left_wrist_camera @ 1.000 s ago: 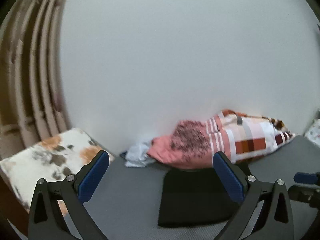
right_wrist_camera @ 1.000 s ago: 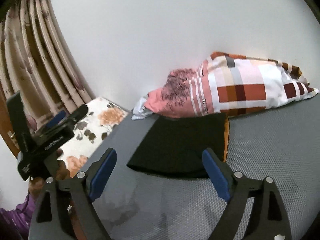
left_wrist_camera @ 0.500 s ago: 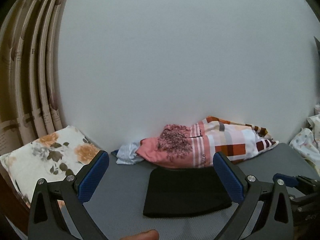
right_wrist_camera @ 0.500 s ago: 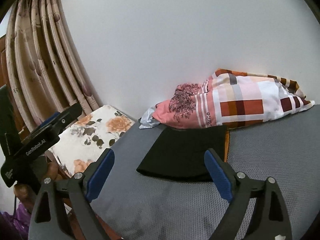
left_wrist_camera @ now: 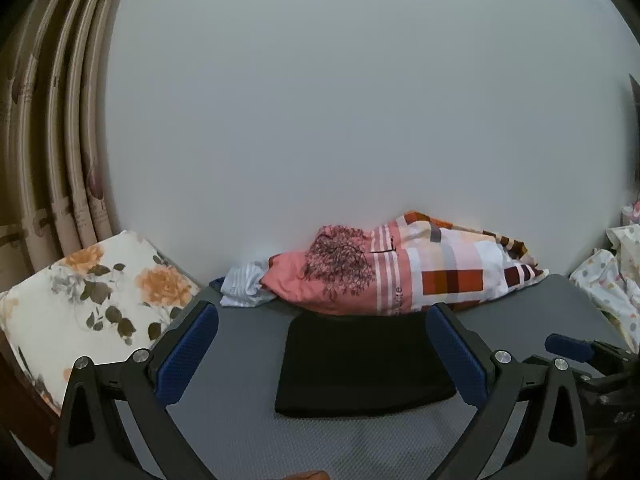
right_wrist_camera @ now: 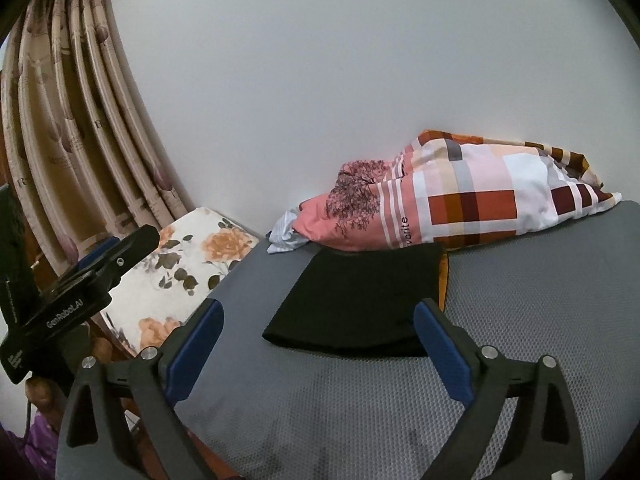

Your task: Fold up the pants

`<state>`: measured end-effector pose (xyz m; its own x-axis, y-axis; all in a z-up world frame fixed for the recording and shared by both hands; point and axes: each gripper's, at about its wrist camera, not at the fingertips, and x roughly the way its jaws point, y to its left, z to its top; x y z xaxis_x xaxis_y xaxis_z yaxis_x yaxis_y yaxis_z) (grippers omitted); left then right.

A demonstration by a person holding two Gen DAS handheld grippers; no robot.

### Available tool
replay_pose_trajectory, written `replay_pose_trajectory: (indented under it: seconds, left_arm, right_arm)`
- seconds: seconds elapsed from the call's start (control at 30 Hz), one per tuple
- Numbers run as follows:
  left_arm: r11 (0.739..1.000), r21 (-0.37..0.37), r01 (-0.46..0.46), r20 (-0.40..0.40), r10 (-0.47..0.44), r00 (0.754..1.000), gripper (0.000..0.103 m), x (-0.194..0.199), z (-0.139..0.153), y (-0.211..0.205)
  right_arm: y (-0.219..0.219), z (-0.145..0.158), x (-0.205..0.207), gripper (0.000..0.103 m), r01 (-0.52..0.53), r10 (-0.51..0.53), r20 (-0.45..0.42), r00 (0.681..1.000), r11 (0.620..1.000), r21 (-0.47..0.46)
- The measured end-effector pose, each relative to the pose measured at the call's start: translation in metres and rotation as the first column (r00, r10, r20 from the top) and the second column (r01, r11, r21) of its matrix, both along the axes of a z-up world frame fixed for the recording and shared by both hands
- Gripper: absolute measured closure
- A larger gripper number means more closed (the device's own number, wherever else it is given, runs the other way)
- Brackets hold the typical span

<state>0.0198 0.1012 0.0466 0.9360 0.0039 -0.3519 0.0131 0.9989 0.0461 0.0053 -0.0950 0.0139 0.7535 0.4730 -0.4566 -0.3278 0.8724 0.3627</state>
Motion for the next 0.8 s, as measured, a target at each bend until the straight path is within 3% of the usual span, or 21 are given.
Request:
replay_pose_trajectory:
  seconds: [0.8]
  left_arm:
    - [1.0,-0.009,-0.009,-0.046,0.008,0.999,0.0,0.012,-0.019,0.009]
  right_arm:
    - [0.002,-0.012,0.003,0.005,-0.001,0.001,-0.042,0.999,1.0,-0.011]
